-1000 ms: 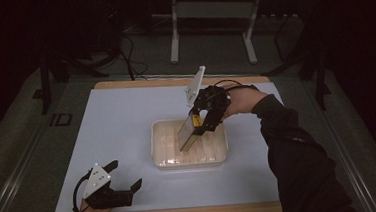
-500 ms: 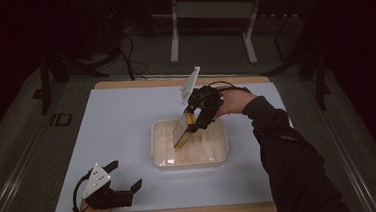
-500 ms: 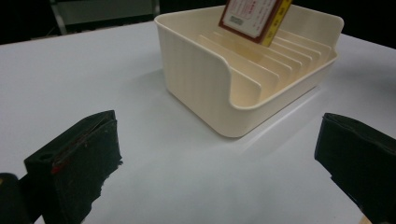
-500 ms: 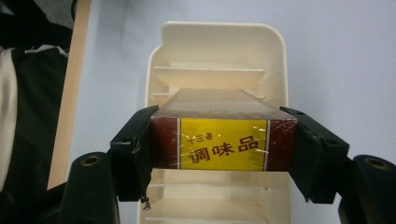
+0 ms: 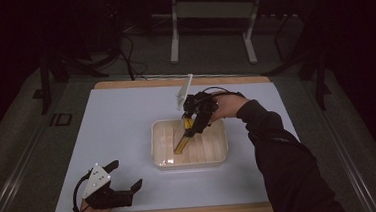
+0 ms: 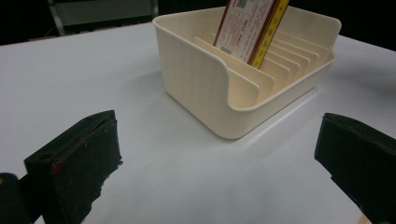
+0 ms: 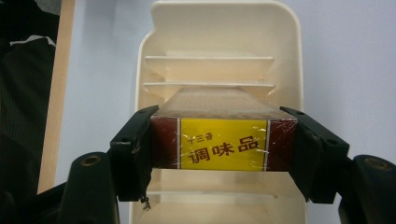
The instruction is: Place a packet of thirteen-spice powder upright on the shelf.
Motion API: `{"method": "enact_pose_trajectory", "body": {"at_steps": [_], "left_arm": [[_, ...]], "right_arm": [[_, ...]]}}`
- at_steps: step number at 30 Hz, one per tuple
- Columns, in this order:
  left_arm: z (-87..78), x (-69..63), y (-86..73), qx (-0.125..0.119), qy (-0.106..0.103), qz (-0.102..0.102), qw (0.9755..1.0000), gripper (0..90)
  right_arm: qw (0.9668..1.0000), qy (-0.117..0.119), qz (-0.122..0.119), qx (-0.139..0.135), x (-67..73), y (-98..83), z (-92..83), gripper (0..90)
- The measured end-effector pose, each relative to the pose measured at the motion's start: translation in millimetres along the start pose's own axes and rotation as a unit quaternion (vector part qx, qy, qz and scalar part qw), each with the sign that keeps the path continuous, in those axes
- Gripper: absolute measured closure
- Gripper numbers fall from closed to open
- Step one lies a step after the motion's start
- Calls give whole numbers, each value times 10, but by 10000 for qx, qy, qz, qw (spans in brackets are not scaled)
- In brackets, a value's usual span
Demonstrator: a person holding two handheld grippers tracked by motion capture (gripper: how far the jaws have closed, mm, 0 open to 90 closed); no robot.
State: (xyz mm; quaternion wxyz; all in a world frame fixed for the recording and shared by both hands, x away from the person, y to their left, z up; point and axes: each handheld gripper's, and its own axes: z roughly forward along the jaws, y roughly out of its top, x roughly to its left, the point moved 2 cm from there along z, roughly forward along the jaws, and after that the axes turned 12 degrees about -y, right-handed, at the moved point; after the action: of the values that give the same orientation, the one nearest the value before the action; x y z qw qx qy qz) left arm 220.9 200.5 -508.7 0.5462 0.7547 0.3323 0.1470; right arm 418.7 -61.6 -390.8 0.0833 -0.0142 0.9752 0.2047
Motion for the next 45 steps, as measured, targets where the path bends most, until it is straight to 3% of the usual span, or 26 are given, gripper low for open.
{"method": "enact_pose_trajectory", "body": {"at_steps": [11,22,32,45], "left_arm": [[4,-5,1,-9,-9,-6,10000,4],[0,-7,0,0,-23,3,10000,4],[4,-8,1,-7,-17,-8,10000,4],[5,-9,2,9,-24,9,10000,4]], "right_arm": [[10000,32,18,-56,34,52,184,319],[9999,139,32,59,83,73,424,318],[9998,180,42,72,90,81,402,281],[9994,-127,161,-279,25,82,188,258]]}}
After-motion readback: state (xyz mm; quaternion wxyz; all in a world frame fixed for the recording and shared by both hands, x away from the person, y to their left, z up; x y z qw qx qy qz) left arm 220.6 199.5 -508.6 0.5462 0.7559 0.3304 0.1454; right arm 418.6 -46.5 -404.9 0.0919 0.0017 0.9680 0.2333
